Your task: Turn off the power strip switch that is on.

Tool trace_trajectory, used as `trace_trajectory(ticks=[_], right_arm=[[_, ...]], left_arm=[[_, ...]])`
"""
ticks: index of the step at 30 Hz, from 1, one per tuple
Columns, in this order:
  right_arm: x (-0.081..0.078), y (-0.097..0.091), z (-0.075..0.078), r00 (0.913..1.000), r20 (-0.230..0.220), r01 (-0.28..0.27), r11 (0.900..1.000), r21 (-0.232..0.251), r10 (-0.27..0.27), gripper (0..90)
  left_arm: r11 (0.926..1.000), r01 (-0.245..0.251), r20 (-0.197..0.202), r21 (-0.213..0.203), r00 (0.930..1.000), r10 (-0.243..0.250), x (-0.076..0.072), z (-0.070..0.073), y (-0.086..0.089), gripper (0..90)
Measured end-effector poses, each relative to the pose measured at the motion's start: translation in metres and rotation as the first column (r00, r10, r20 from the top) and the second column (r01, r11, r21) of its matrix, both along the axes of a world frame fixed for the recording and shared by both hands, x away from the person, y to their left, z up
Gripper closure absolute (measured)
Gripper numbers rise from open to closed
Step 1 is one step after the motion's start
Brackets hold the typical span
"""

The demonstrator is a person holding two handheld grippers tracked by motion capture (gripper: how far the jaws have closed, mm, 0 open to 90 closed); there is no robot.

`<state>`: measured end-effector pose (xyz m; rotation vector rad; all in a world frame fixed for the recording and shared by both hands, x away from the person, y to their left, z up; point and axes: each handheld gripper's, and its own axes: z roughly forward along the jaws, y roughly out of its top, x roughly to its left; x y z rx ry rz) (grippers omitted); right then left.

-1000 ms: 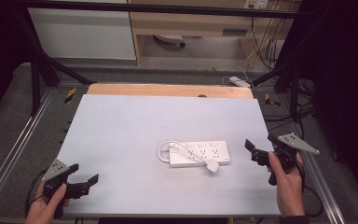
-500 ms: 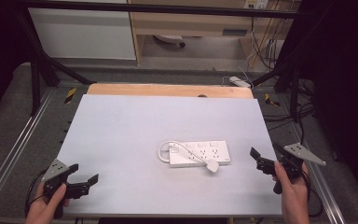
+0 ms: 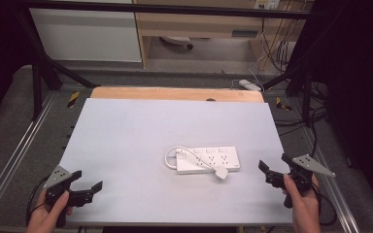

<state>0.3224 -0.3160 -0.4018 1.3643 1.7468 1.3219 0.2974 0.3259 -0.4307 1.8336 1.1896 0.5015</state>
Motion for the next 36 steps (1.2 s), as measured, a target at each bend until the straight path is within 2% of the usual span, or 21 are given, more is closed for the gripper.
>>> trace_trajectory(ticks=[13, 23, 28, 36], right_arm=[[0.0, 0.012, -0.017, 0.9978, -0.051, -0.045, 0.9986, -0.027, 0.043, 4.7], [0.005, 0.027, -0.029, 0.9906, -0.099, -0.099, 0.9936, -0.053, 0.094, 4.5], [0.008, 0.035, -0.036, 0.983, -0.137, -0.133, 0.9886, -0.07, 0.123, 4.6], [0.012, 0.047, -0.046, 0.9627, -0.194, -0.209, 0.9739, -0.089, 0.189, 4.4]], left_arm=[[1.0, 0.003, 0.001, -0.001, 1.0, -0.003, 0.0, 0.0, 0.0, 7.8], [1.0, 0.007, 0.0, -0.002, 1.0, -0.007, 0.0, 0.0, -0.001, 7.9], [0.9999, 0.01, -0.001, 0.002, 0.9999, -0.01, 0.0, 0.0, -0.001, 7.9], [0.9999, 0.015, -0.001, 0.004, 0.9999, -0.015, 0.0, 0.0, -0.002, 7.9]])
